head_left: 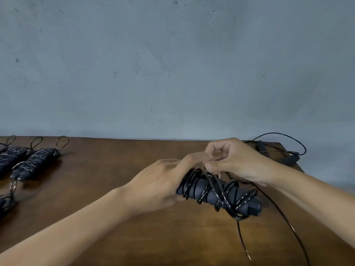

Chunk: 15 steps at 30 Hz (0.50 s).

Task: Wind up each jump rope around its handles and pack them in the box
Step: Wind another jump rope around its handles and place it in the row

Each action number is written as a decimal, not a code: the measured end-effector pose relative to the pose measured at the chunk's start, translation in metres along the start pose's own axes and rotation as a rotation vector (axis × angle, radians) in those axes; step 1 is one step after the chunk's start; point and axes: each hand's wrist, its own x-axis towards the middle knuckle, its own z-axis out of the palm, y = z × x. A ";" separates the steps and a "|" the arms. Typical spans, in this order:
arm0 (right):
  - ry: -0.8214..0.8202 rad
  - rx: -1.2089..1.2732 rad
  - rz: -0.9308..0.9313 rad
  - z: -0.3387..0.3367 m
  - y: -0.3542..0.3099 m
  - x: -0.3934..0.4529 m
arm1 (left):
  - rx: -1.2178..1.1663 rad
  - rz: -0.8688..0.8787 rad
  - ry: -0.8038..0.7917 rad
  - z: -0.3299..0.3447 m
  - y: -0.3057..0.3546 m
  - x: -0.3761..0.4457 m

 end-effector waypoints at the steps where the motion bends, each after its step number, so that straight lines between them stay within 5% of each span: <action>1: -0.001 -0.029 0.024 0.002 0.003 0.001 | -0.013 0.002 0.008 0.003 -0.001 0.000; 10: 0.108 -0.287 0.232 0.014 0.056 -0.009 | -0.760 -0.416 0.166 0.028 0.014 -0.008; 15: 0.061 0.038 0.110 0.028 0.021 -0.019 | -1.023 -0.496 0.297 0.034 0.020 -0.005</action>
